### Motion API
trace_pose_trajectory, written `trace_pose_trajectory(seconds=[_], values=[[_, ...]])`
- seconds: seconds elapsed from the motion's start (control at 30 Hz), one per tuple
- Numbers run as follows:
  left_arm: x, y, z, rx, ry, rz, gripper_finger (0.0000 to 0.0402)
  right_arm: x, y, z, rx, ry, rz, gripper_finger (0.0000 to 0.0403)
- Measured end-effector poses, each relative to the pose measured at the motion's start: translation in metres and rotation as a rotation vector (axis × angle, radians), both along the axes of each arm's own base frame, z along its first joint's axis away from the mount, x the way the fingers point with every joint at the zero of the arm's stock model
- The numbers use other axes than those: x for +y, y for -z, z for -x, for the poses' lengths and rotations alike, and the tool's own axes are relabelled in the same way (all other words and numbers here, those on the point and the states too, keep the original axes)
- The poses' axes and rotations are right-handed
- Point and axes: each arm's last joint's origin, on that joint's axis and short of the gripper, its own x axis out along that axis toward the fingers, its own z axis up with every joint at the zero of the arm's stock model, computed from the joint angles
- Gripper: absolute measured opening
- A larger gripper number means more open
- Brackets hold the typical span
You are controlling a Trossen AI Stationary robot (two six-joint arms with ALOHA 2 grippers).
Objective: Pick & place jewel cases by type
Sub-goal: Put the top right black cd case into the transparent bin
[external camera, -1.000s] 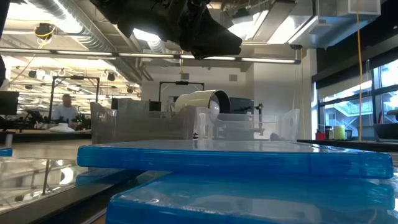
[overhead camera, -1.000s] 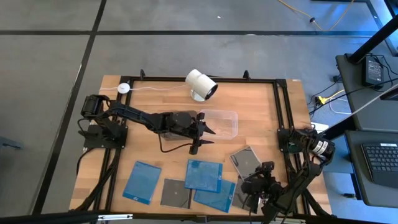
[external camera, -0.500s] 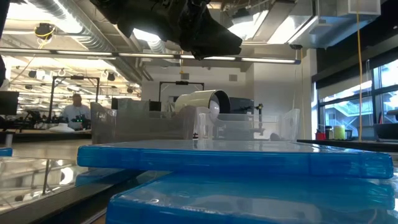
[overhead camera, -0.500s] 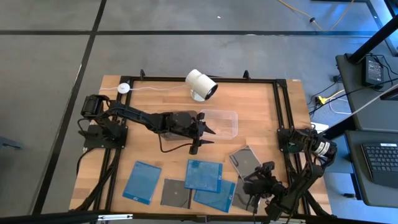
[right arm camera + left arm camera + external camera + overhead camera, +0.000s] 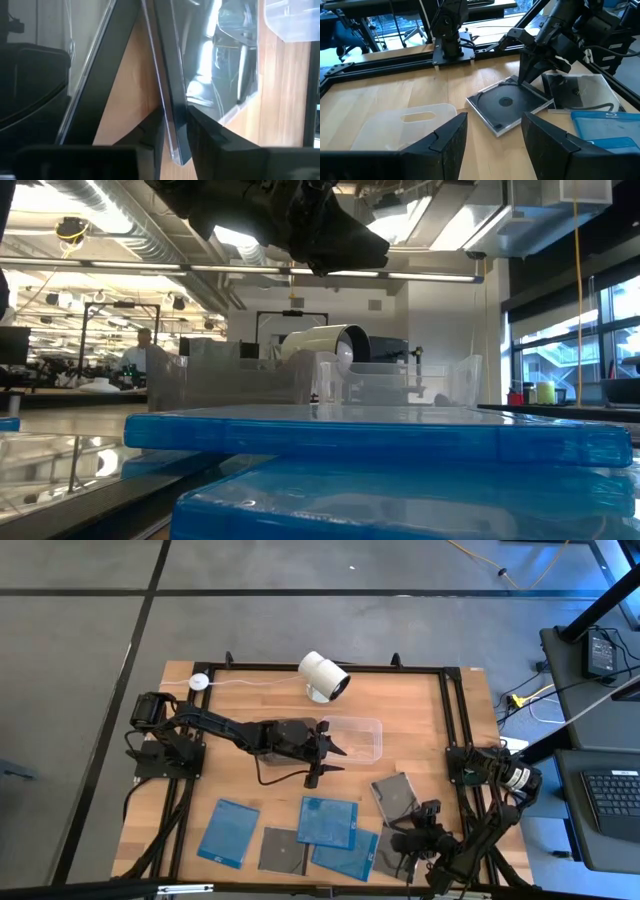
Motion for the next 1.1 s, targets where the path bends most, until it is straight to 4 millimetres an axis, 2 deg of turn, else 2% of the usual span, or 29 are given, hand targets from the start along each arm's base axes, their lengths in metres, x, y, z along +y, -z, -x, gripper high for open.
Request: trace_pose_trajectory(seconds=[0.5, 0.87, 1.0, 1.1], values=[[0.000, 0.000, 0.000, 0.000, 0.000, 0.001, 0.0185, 0.005, -0.009, -0.003, 0.014, 0.002, 0.029, 0.0059], [0.000, 0.000, 0.000, 0.001, -0.007, 0.022, 0.0183, 0.004, -0.010, -0.003, 0.007, -0.003, 0.038, 0.0006], [-0.003, 0.007, -0.005, -0.009, -0.002, 0.039, 0.0182, 0.004, -0.010, -0.003, 0.002, 0.003, 0.038, 0.0013], [-0.011, 0.004, -0.008, -0.013, 0.034, 0.037, 0.0182, 0.002, -0.013, -0.002, -0.058, 0.086, 0.018, 0.0020]])
